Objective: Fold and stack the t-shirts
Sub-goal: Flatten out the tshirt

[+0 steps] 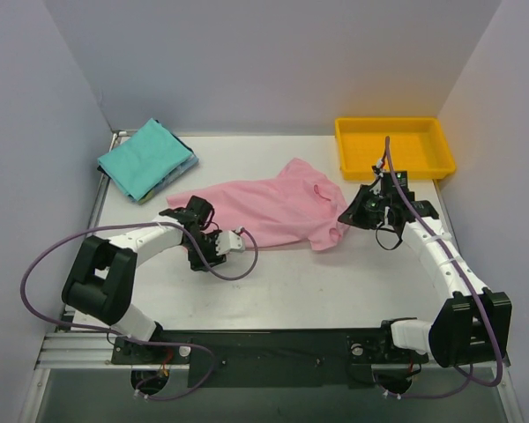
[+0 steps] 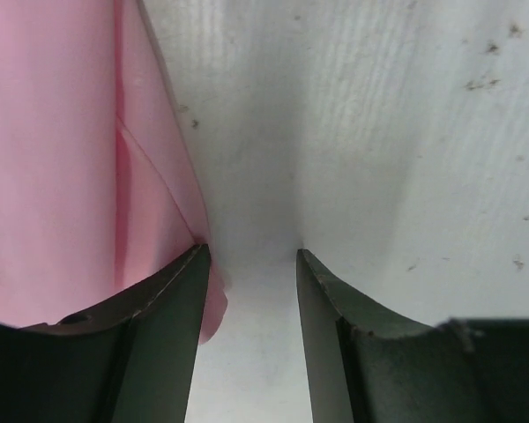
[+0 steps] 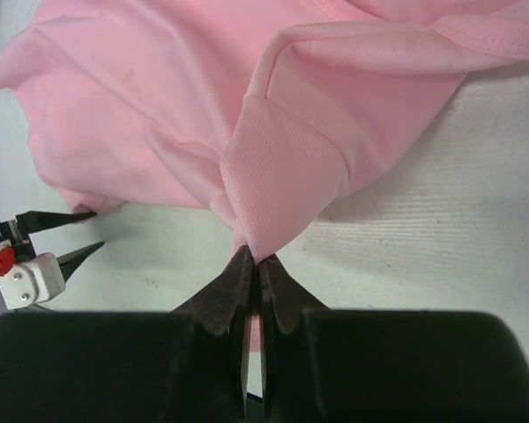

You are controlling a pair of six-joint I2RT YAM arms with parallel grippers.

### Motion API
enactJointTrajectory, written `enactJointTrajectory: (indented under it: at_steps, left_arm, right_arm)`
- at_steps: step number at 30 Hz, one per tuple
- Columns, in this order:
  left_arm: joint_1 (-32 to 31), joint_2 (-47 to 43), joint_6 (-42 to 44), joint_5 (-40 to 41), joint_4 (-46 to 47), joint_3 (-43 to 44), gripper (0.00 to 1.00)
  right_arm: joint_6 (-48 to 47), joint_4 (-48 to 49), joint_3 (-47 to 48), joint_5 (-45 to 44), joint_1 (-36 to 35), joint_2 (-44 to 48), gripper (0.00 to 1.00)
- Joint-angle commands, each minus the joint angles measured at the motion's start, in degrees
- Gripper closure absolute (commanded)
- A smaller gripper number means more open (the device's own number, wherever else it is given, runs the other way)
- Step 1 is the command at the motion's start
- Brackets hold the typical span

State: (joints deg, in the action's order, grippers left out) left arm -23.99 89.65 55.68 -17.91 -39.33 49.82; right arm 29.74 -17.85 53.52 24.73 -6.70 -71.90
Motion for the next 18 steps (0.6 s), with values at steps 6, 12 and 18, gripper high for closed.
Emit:
enactJointTrajectory:
  at_steps: [6,12,18]
  left_arm:
    - [0.7,2.0,-0.3,8.1,12.4,-2.3,0.77]
    - [3.3,-4.8,-6.6,13.5,12.2,7.4,1.00]
    - [4.5,-12.4,-12.5,15.0,-3.6,32.5,1.00]
  right_arm:
    - [-1.1,-1.3,2.5,0.4,1.6,-0.2,1.00]
    - [-2.9,-6.7,13.2,1.9,5.9,3.9,1.00]
    - [-3.8,-9.8,29.5,1.3,9.9,10.6,1.00]
